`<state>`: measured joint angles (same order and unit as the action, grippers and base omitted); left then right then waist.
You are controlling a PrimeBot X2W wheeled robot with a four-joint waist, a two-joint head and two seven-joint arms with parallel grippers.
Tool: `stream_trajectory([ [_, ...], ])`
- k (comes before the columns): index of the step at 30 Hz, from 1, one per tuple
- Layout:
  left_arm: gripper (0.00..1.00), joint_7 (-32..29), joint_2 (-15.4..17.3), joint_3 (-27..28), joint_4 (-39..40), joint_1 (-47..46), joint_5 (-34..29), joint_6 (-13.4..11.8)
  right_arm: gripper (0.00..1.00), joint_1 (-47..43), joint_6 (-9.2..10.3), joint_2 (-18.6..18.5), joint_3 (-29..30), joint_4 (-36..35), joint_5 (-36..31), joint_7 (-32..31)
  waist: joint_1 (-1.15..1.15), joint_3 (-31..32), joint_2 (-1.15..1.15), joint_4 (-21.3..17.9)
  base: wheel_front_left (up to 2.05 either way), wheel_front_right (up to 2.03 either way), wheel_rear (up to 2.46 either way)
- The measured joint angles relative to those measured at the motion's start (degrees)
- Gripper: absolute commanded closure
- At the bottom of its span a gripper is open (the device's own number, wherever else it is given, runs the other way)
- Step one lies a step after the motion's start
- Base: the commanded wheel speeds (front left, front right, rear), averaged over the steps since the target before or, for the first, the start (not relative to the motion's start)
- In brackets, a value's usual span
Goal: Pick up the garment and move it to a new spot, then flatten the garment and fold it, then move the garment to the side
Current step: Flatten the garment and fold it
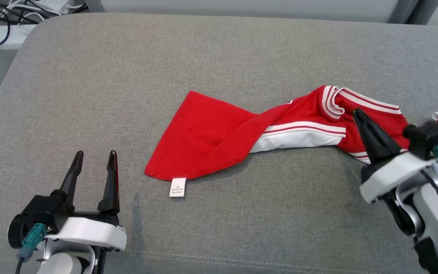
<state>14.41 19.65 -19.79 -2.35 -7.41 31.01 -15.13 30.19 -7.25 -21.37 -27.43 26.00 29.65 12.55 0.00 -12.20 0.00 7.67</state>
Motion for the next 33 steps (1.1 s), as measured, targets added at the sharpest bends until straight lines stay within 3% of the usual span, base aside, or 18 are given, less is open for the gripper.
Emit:
stream_trajectory([
  [1, 0.0, 0.0, 0.1, 0.2, 0.0, 0.1, -0.2, 0.0, 1.0, -1.8, 0.0, 0.3, 1.4, -1.6, -0.6, 0.1, 0.0, 0.2, 0.0, -0.3, 0.0, 0.0, 0.0],
  [3, 0.0, 0.0, 0.3, 0.2, 0.0, 0.2, -0.3, 0.0, 0.27, -5.2, 0.0, 1.0, 4.2, -4.6, -2.3, 0.4, 0.0, 0.7, 0.0, -0.7, 0.0, 0.0, 0.0],
  [4, 0.0, 0.0, 0.5, 0.2, 0.1, 0.3, -0.3, 0.0, 0.0, -6.7, 0.0, 1.5, 5.3, -6.1, -2.7, 0.4, 0.0, 1.0, 0.0, -1.0, 0.0, 0.0, 0.0],
  [16, 0.0, -1.4, 3.2, 0.3, 1.7, 2.7, -0.4, 0.0, 0.0, -22.9, 0.0, 6.7, 16.2, -23.2, -10.6, -0.2, 0.0, 4.7, 0.0, -4.1, 0.0, 0.0, 0.0],
  [25, 0.0, -2.3, 4.3, 0.4, 2.3, 5.3, -0.3, -0.1, 0.0, -35.3, 0.0, 12.2, 21.5, -26.5, -13.1, -0.2, 0.0, 7.3, 0.0, -5.2, 0.0, 0.0, 0.0],
  [33, 0.0, -2.6, 5.3, 1.2, 2.5, 8.3, 0.0, -1.1, 0.0, -39.2, 0.0, 14.5, 21.4, -26.7, -14.1, -0.1, 0.0, 9.7, 0.0, -5.9, 0.0, 0.0, 0.0],
])
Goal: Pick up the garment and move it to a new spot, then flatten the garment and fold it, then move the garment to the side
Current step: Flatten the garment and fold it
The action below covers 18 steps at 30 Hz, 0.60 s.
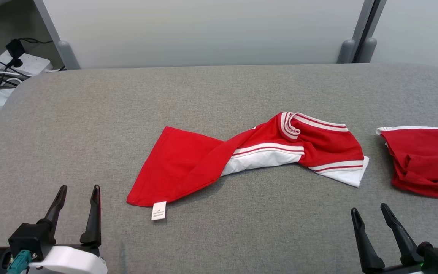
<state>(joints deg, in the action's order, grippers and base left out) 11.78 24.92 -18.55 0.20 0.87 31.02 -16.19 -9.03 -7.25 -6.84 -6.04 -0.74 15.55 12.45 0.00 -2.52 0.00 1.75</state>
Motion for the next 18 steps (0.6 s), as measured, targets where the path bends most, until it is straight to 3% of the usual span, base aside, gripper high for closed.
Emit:
stream_trajectory([
  [18, 0.0, -0.6, 0.9, 0.5, 1.3, 0.2, 0.3, -1.1, 0.0, 0.0, 0.0, 0.5, 0.1, 0.0, 0.0, -0.1, 0.0, -0.3, 0.0, -0.6, 0.0, 0.0, 0.0],
])
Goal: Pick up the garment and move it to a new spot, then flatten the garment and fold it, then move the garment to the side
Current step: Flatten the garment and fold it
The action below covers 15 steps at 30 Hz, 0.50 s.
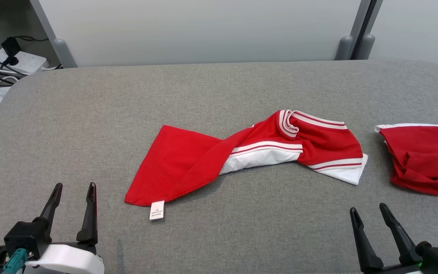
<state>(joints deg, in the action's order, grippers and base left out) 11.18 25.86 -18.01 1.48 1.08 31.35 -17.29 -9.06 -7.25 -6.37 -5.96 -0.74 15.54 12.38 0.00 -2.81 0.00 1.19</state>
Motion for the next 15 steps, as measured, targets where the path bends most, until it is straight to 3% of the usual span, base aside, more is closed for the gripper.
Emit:
stream_trajectory([
  [6, 0.0, 0.0, -0.2, -0.2, 0.9, -0.1, 0.1, 0.0, 0.0, 4.1, 0.0, -3.3, -2.8, 1.7, 0.2, -0.9, 0.0, -1.5, 0.0, 0.4, 0.0, 0.0, 0.0],
  [15, 0.0, 0.5, -2.4, -2.1, 0.5, -4.1, 0.4, 0.2, 0.0, 22.5, 0.0, -15.2, -14.2, 11.7, 3.9, -6.8, 0.0, -5.4, 0.0, 2.8, 0.0, 0.0, 0.0],
])
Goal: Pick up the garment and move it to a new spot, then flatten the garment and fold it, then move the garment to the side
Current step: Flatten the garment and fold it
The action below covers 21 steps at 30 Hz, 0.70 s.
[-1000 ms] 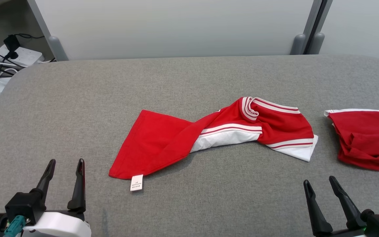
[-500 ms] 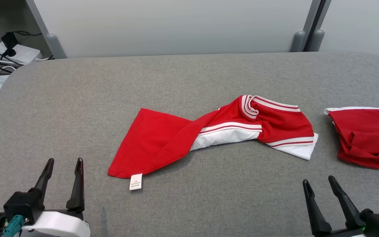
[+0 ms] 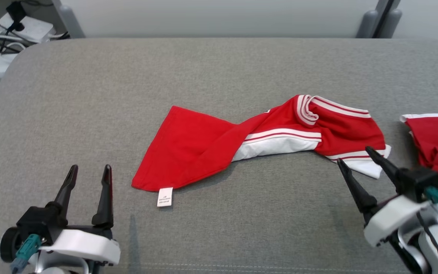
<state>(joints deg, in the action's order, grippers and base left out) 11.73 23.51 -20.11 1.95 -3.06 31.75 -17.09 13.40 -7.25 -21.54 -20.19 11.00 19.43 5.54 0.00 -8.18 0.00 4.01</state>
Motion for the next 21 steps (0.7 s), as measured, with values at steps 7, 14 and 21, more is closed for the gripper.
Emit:
stream_trajectory([
  [7, 0.0, 1.0, -2.8, -1.6, -2.8, -2.6, -0.1, 2.0, 0.0, 11.9, -0.01, -4.3, -10.5, 10.7, 3.8, -2.6, 0.0, -2.4, 0.0, 3.7, 0.0, 0.0, 0.0],
  [14, 0.0, 2.2, -4.8, -1.9, -5.2, -5.5, -0.5, 3.4, 0.0, 20.0, -0.01, -6.0, -17.9, 18.5, 6.8, -3.1, 0.0, -5.1, 0.0, 6.8, 0.0, 0.0, 0.0],
  [21, 0.0, 2.5, -6.6, -1.8, -6.8, -7.3, -1.1, 4.5, 0.0, 25.4, -0.01, -6.4, -23.9, 24.5, 9.2, -4.1, 0.0, -7.3, 0.0, 8.8, 0.0, 0.0, 0.0],
])
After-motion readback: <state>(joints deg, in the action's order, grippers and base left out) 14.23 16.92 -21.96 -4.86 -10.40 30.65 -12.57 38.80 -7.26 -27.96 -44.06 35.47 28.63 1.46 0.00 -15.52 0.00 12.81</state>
